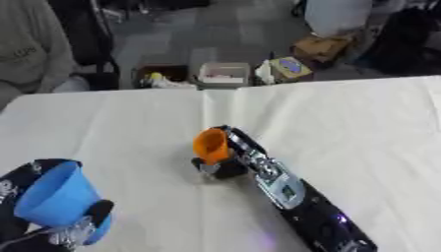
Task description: Pour the contents of one cup into another cup.
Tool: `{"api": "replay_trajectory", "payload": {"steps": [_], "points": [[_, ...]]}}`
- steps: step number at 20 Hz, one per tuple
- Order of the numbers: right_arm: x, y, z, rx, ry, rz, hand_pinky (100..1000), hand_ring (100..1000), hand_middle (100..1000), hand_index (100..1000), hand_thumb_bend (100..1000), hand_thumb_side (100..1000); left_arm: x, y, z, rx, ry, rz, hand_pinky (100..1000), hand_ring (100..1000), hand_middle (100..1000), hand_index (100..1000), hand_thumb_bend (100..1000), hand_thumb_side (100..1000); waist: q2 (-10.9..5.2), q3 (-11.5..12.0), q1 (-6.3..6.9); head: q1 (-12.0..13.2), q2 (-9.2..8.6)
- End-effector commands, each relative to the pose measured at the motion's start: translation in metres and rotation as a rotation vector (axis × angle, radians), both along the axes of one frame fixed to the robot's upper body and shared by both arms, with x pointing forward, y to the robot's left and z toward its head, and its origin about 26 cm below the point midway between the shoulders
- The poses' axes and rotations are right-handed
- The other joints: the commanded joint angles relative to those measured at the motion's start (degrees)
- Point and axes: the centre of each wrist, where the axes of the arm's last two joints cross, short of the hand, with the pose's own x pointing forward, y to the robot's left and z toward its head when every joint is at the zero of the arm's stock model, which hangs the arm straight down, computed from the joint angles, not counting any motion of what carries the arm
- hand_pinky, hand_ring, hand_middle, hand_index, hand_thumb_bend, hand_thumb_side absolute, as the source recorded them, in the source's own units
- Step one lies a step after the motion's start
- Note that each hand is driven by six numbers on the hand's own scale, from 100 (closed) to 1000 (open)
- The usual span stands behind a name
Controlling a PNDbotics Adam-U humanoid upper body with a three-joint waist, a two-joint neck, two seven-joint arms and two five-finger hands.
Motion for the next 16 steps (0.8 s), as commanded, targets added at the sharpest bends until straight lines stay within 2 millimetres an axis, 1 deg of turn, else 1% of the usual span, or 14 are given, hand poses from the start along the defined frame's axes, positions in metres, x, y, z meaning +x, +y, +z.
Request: {"api": "replay_trajectory", "payload": {"steps": [1, 5, 8, 12, 16], "points": [[0.000, -0.004, 0.018, 0.027, -0.039, -0.007, 207, 200, 185, 452, 100, 100, -0.001, 0.004, 0.010, 0.007, -0.049, 0.007, 613, 301, 359, 682, 268, 100, -1.09, -0.21, -0.18, 0.13, -0.46], [-0.005, -0.011, 0.037, 0.035, -0.082, 0.003, 208, 201, 186, 455, 100, 100, 0.000, 0.011, 0.011, 0.031, -0.064, 0.035, 607, 297, 356, 682, 275, 100, -1.55, -0.93, -0.69, 0.30, -0.22], [-0.011, -0.015, 0.045, 0.022, -0.100, 0.027, 208, 202, 188, 457, 100, 100, 0.001, 0.017, 0.013, 0.054, -0.078, 0.058, 604, 295, 355, 683, 277, 100, -1.97, -1.67, -1.14, 0.51, -0.06], [-0.023, -0.015, 0.045, 0.004, -0.094, 0.068, 210, 204, 189, 458, 100, 100, 0.003, 0.027, 0.018, 0.114, -0.103, 0.089, 597, 291, 353, 685, 281, 100, -2.53, -2.65, -1.50, 0.67, 0.08], [-0.033, -0.003, 0.041, -0.020, -0.073, 0.125, 213, 207, 191, 461, 100, 100, 0.006, 0.038, 0.030, 0.222, -0.139, 0.122, 590, 289, 352, 690, 293, 100, -3.05, -3.45, -1.44, 0.75, 0.05]]}}
